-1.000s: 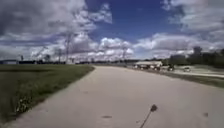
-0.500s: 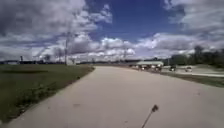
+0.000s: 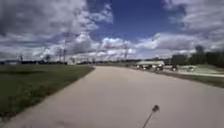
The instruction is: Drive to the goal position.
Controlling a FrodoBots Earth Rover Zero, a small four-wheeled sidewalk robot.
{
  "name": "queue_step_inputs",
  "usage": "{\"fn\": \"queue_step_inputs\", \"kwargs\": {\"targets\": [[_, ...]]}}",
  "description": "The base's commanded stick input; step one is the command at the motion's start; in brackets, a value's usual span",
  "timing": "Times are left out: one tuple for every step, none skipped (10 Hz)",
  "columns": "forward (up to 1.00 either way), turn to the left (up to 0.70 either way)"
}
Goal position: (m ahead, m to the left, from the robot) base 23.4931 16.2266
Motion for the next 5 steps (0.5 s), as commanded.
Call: {"fn": "queue_step_inputs", "kwargs": {"targets": [[1.00,0.00],[1.00,0.00],[1.00,0.00],[1.00,0.00],[1.00,0.00]]}}
